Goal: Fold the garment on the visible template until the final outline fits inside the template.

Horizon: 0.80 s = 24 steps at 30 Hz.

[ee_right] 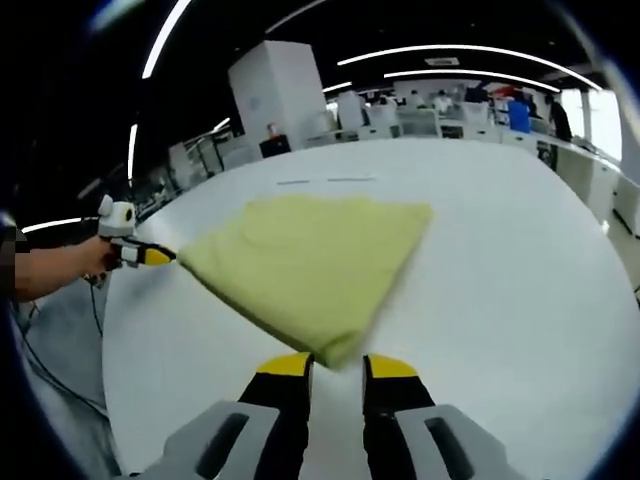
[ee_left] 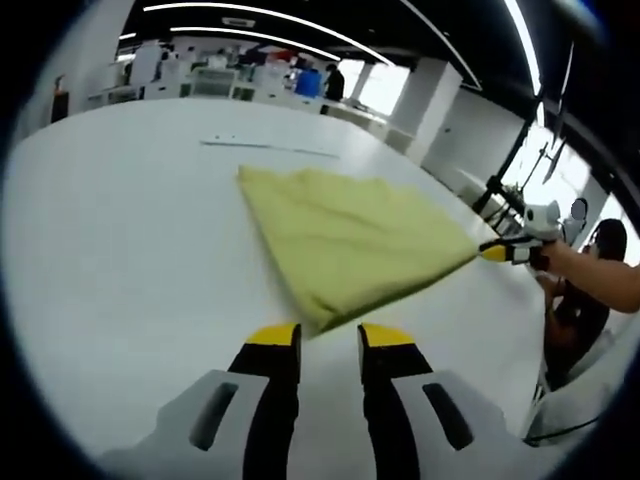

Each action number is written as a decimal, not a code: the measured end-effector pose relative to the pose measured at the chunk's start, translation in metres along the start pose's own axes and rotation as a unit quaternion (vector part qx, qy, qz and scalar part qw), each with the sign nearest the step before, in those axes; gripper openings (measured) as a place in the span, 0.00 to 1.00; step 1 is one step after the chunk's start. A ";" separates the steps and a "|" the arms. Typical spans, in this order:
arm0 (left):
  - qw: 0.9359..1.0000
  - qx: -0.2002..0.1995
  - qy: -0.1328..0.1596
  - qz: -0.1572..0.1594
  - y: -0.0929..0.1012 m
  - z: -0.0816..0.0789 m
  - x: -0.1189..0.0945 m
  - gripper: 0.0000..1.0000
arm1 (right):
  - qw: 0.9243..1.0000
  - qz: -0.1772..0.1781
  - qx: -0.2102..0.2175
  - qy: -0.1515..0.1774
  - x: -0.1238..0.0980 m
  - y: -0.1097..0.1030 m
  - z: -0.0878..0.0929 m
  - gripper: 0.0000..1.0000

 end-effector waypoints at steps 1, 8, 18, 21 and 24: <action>1.000 -0.001 0.000 -0.001 0.000 0.001 0.000 0.19 | 1.000 -0.002 0.000 0.000 0.000 0.000 0.000 0.13; 1.000 -0.007 0.007 -0.005 -0.003 0.000 0.004 0.17 | 1.000 -0.006 -0.009 0.007 0.003 -0.001 -0.003 0.09; 1.000 -0.006 0.008 0.002 -0.001 -0.003 0.012 0.08 | 1.000 -0.011 -0.013 0.007 0.008 -0.001 -0.003 0.02; 1.000 -0.008 0.007 0.003 -0.002 -0.002 0.012 0.04 | 1.000 -0.011 -0.012 0.008 0.009 -0.002 -0.003 0.00; 1.000 -0.010 0.009 0.006 -0.001 -0.002 0.013 0.01 | 1.000 -0.013 -0.014 0.007 0.010 -0.002 -0.003 0.00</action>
Point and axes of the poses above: the point that each gripper's makers call its tool centre point, and the gripper's own axes: x roughly forward along the fingers, y roughly to its right, z roughly out of its underside, the point moved 6 cm from there along -x, roughly backward along the fingers, and after that the axes turned 4 degrees about y, right-handed, at the moved point
